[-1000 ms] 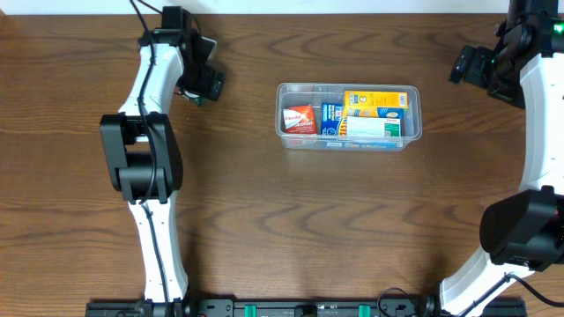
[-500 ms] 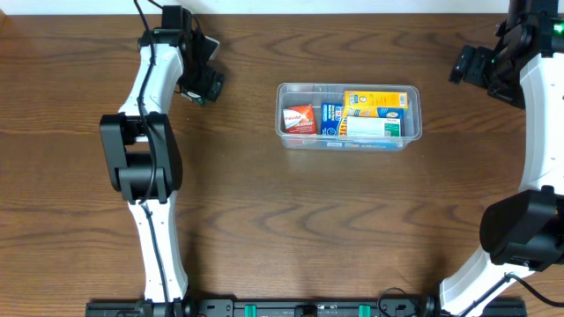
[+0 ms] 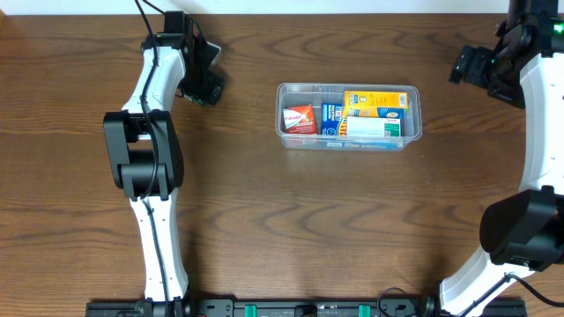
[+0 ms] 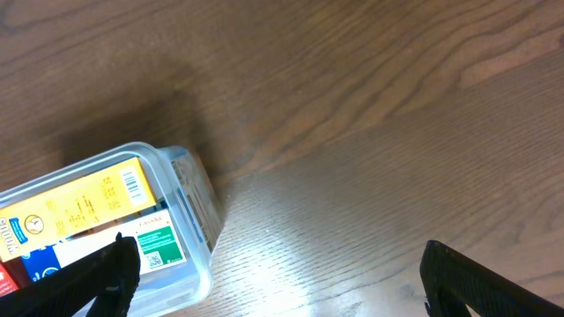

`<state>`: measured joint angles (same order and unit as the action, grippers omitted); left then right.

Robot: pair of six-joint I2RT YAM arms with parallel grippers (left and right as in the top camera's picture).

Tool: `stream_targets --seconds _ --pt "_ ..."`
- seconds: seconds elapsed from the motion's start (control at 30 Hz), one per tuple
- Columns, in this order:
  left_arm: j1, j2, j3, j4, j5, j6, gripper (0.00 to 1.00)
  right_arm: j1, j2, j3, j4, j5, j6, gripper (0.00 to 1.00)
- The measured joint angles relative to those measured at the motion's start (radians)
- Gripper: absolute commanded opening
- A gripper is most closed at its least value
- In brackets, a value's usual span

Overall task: Pack container
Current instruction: 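Grasp the green Zam-Buk tin with the left gripper and lift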

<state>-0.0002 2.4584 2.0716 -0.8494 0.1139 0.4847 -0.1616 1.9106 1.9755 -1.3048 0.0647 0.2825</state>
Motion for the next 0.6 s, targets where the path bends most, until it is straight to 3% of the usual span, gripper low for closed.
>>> stream_targets --seconds 0.1,0.6 --pt "0.000 0.000 0.000 -0.002 -0.001 0.003 0.67 0.000 0.000 0.000 0.000 0.000 0.000 0.99" --pt "0.000 0.000 0.000 -0.006 -0.001 -0.039 0.67 0.000 0.000 0.000 0.000 0.000 0.000 0.99"
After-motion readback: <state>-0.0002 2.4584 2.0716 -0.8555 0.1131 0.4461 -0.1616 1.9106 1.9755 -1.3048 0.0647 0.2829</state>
